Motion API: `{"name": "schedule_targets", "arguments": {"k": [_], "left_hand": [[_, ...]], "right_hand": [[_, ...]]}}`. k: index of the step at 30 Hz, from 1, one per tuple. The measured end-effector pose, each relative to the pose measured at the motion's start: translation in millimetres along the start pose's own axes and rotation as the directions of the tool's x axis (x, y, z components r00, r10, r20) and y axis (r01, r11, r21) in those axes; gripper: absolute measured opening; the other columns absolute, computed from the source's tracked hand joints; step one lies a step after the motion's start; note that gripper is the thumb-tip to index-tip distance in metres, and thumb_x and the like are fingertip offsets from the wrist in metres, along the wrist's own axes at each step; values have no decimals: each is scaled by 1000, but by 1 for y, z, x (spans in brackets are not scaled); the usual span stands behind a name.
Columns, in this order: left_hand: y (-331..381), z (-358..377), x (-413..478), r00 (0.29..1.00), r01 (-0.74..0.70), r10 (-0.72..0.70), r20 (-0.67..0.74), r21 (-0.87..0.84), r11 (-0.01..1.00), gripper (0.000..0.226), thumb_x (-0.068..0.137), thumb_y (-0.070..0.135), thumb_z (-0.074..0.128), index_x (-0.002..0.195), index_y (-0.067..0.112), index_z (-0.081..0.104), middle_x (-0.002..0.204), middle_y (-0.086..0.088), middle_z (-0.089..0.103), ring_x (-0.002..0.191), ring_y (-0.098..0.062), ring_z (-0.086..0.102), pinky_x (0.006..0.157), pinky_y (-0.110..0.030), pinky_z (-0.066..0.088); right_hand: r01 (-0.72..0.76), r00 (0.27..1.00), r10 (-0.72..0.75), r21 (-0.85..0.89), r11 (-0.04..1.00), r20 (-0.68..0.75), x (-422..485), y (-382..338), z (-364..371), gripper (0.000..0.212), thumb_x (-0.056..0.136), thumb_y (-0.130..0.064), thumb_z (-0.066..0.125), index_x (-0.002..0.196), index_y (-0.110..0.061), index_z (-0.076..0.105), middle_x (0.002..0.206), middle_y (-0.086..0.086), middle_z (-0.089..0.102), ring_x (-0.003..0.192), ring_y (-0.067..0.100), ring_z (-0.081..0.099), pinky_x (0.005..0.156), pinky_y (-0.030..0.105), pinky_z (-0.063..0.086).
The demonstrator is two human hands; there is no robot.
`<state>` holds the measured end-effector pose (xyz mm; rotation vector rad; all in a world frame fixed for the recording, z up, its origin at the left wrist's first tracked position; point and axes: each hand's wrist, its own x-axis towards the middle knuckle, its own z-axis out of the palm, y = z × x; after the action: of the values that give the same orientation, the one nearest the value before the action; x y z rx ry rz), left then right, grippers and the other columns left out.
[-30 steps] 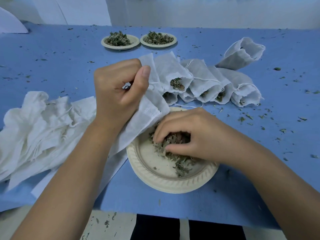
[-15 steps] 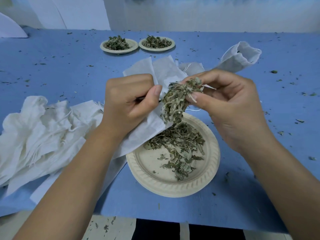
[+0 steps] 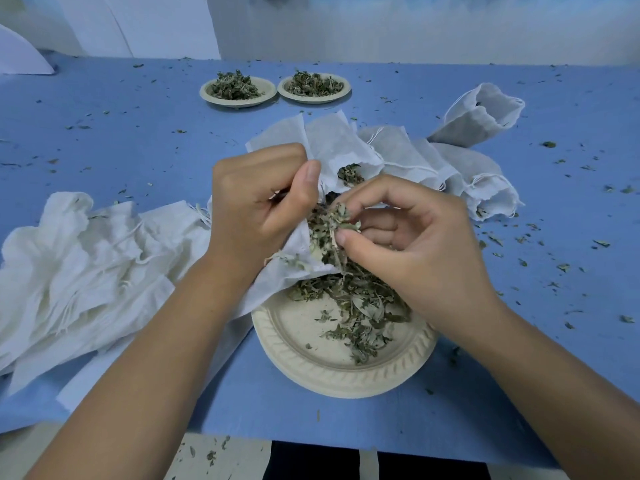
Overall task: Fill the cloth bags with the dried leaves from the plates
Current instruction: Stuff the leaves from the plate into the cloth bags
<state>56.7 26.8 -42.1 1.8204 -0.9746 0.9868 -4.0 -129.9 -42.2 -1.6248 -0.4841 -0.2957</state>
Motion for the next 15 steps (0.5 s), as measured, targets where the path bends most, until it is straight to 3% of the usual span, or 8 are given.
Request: {"name": "schedule_targets", "arguments": {"k": [3,5,9,12,15], "left_hand": [[3,1,-1,1000,2,-2,9,-38,999,51,97,9,41,46,3,44,45,-11,39,40,-27,35,44,-32,25],[4,3,-2,999,-15,17,29,-44,999,53,97,10,42,45,2,43,45,-11,37,41,-26,35,45,-30,25],[3,6,-2,996,-29,30,82,-10,1000,53,98,13,44,46,2,44,46,-10,36,45,-17,32,50,-17,23],[0,5,-1,998,-1,0,61,23,1000,47,96,7,44,49,3,47,48,-7,37,48,-14,30,52,-14,22],[-3,2,-1,999,35,-35,-4,35,999,50,97,8,43,48,-1,47,45,-11,38,45,-22,33,48,-24,24]], "right_hand": [[-25,1000,25,-64,998,4,-2,2,0,22,78,2,70,75,-19,64,77,-5,66,59,10,63,61,20,53],[0,1000,-1,-203,979,-5,-2,6,1,20,77,3,71,75,-16,67,70,5,67,56,19,64,59,29,56],[220,974,-163,-509,832,155,4,6,-1,9,78,1,68,79,-6,74,70,1,69,59,17,63,63,29,52],[177,961,-57,-448,877,269,7,0,-12,14,85,-7,64,94,-7,74,89,-2,71,81,11,66,77,26,52],[193,934,-48,-386,902,355,8,-5,-18,24,86,-10,59,108,-6,70,106,-1,68,97,7,63,86,19,48]]}}
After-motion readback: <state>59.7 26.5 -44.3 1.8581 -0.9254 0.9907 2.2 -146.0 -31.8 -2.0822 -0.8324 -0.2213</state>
